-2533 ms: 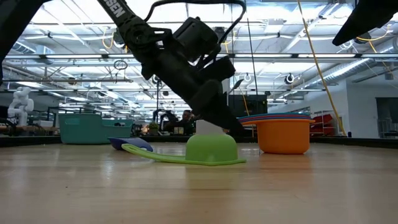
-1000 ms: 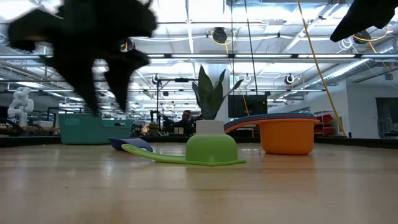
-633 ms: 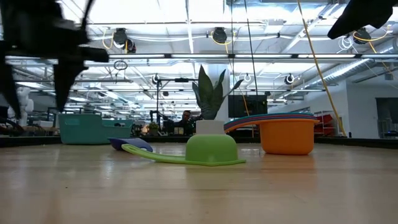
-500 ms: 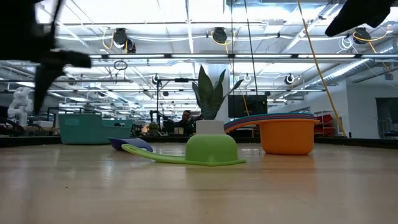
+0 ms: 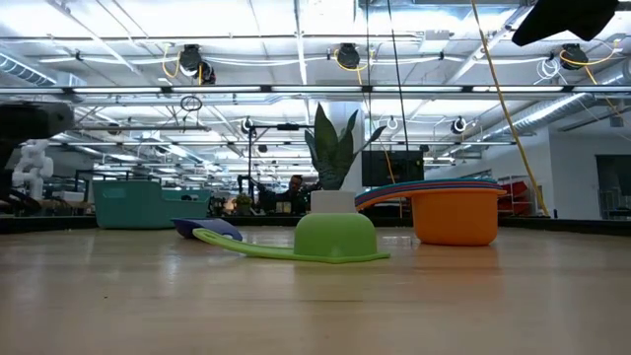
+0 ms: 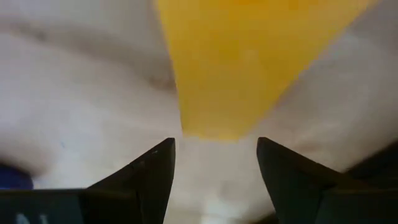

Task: Nest measuring cups in basket
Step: Stack the yellow measuring cup on top of the light blue measuring cup

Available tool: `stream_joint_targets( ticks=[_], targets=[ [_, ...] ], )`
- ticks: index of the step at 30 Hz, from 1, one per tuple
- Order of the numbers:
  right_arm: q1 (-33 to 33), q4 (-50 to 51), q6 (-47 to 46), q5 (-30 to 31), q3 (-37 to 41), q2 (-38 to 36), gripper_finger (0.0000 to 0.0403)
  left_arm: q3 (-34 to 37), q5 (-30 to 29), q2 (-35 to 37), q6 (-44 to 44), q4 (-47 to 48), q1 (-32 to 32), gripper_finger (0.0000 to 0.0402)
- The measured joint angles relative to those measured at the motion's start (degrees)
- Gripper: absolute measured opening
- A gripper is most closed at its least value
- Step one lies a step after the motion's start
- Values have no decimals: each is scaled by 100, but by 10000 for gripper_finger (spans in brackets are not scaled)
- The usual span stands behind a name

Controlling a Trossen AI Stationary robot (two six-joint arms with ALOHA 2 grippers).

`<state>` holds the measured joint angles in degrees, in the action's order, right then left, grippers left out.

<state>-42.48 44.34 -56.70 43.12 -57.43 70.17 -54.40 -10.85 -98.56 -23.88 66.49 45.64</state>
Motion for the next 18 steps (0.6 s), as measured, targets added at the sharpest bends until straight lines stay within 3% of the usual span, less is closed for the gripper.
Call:
stream_joint_targets(
  ticks=[11, 18],
  targets=[
    [0, 0, 43, 2, 0, 0, 0, 42, 561, 0, -346, -1111, 57, 288],
    [0, 0, 43, -48, 0, 0, 0, 42, 806, -1, 129, -1152, 50, 243]
  ],
)
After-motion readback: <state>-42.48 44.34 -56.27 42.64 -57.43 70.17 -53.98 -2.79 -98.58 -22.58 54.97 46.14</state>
